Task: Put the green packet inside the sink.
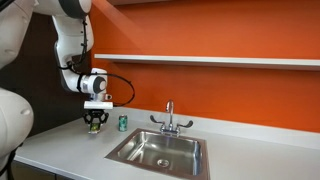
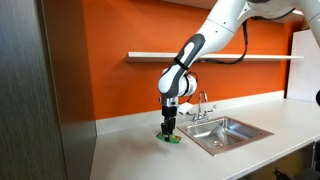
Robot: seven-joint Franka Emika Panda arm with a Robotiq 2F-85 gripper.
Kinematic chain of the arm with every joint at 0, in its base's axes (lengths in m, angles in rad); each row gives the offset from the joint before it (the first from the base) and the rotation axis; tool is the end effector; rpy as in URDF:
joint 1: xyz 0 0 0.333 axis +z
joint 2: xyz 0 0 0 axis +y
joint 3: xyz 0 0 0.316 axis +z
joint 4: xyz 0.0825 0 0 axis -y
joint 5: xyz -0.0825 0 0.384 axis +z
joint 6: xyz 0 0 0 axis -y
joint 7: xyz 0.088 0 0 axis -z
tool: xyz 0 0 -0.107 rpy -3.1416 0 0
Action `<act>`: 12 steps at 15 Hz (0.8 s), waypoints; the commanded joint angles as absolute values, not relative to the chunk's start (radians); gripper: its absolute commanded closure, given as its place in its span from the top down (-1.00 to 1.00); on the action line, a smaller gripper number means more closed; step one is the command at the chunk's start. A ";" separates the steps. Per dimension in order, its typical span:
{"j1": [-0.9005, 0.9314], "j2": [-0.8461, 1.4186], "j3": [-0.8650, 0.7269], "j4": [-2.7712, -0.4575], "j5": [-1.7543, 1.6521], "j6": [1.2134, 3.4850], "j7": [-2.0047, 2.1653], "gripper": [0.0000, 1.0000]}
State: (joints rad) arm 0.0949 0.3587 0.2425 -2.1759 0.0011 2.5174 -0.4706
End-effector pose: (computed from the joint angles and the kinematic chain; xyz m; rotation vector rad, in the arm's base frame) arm 0.5304 0.1865 0.2289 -2.8194 -1.1796 0.0019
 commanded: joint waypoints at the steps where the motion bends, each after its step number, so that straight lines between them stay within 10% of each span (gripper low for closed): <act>1: 0.047 0.242 0.235 -2.299 0.063 2.565 -0.451 -0.67; 12: -0.022 0.036 0.105 -2.557 0.190 2.690 -0.441 -0.67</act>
